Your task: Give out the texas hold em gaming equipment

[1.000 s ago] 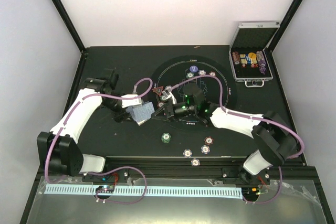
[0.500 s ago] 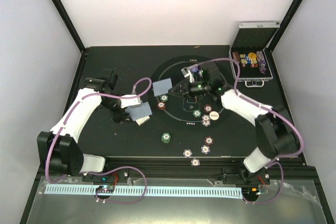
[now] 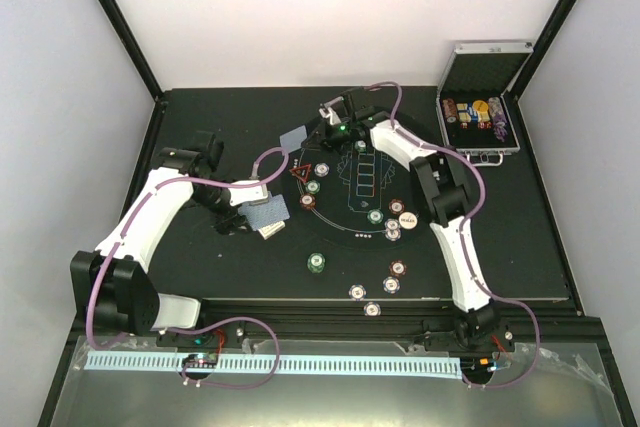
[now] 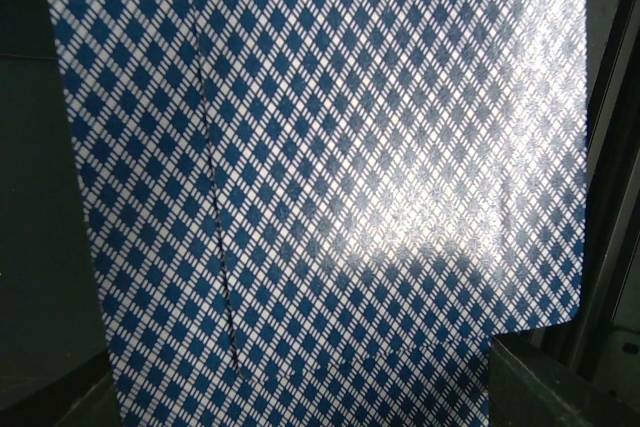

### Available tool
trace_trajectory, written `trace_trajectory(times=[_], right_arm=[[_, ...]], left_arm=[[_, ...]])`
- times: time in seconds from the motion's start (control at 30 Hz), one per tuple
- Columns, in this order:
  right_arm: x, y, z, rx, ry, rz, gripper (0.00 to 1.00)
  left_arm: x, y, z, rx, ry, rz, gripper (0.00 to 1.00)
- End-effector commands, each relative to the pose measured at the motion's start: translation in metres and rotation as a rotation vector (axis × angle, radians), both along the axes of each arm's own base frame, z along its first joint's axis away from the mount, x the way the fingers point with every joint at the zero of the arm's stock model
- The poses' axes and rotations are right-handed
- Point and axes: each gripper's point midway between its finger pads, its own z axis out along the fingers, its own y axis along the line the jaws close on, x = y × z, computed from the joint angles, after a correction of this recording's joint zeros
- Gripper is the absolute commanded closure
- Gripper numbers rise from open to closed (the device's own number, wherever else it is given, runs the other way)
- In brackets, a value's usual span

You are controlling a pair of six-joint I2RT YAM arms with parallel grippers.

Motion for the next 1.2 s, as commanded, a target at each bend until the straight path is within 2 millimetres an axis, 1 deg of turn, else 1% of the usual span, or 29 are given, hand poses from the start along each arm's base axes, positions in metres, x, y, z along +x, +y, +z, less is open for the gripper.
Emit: trace_trajectory(times=[0.0,0.17,0.27,0.3,0.37,0.4,0.43,0.5,0.53,0.6,0.67,0.73,0.8,0.87,0.93,0.97,1.03,1.1,1.17], right_arm=[[0.019,0.001,-0.019,-0.059,0.048,-0.037,0.99],[0.031,-0.004,-0.051,-0.109,0.082,-0.082,0.99],[0.036,-0.011,-0.059,-0.127,0.086,-0.103,0.98],[0.037,-0.013,-0.061,-0.126,0.087,-0.105,0.95],[0.041,-0.018,-0.061,-0.135,0.085,-0.117,0.86],[0.044,-0.021,-0.058,-0.142,0.077,-0.124,0.79],[0.045,-0.024,-0.055,-0.149,0.069,-0.127,0.69],[0.047,-0.030,-0.045,-0.179,0.038,-0.136,0.60],[0.048,-0.033,-0.038,-0.195,0.017,-0.138,0.56],[0.045,-0.039,-0.016,-0.208,-0.025,-0.141,0.55],[0.036,-0.044,0.003,-0.210,-0.059,-0.143,0.53],[0.022,-0.049,0.018,-0.209,-0.087,-0.147,0.48],[0.002,-0.053,0.036,-0.193,-0.119,-0.144,0.47],[-0.022,-0.050,0.060,-0.122,-0.164,-0.136,0.43],[-0.056,-0.046,0.079,-0.050,-0.174,-0.116,0.34],[-0.077,-0.046,0.074,-0.034,-0.156,-0.102,0.29],[-0.111,-0.038,0.084,0.012,-0.164,-0.068,0.20],[-0.142,-0.030,0.090,0.049,-0.162,-0.039,0.15],[-0.168,-0.021,0.088,0.077,-0.139,-0.010,0.14]], left_arm=[[0.002,-0.002,0.016,-0.026,-0.036,-0.019,0.98],[0.002,0.000,0.014,-0.024,-0.035,-0.018,0.98],[0.001,0.000,0.012,-0.025,-0.029,-0.017,0.99],[0.001,0.000,0.012,-0.025,-0.028,-0.016,0.98],[0.001,0.000,0.012,-0.027,-0.027,-0.016,0.98],[0.001,0.000,0.013,-0.029,-0.029,-0.014,0.99],[0.001,0.000,0.012,-0.028,-0.027,-0.014,0.98],[0.000,0.000,0.012,-0.028,-0.024,-0.014,0.98],[0.000,0.000,0.012,-0.029,-0.025,-0.014,0.99],[0.000,-0.001,0.013,-0.030,-0.027,-0.013,0.98],[0.000,-0.001,0.014,-0.031,-0.027,-0.012,0.98],[-0.001,0.000,0.014,-0.030,-0.027,-0.011,0.98],[-0.002,-0.001,0.014,-0.032,-0.025,-0.013,0.98],[-0.002,-0.001,0.015,-0.034,-0.027,-0.012,0.98],[-0.001,-0.002,0.015,-0.038,-0.027,-0.012,0.98],[-0.002,-0.002,0.016,-0.040,-0.027,-0.013,0.98],[-0.001,-0.003,0.016,-0.043,-0.028,-0.015,0.98],[0.000,-0.003,0.016,-0.043,-0.026,-0.012,0.98],[0.000,-0.003,0.016,-0.044,-0.023,-0.011,0.98]])
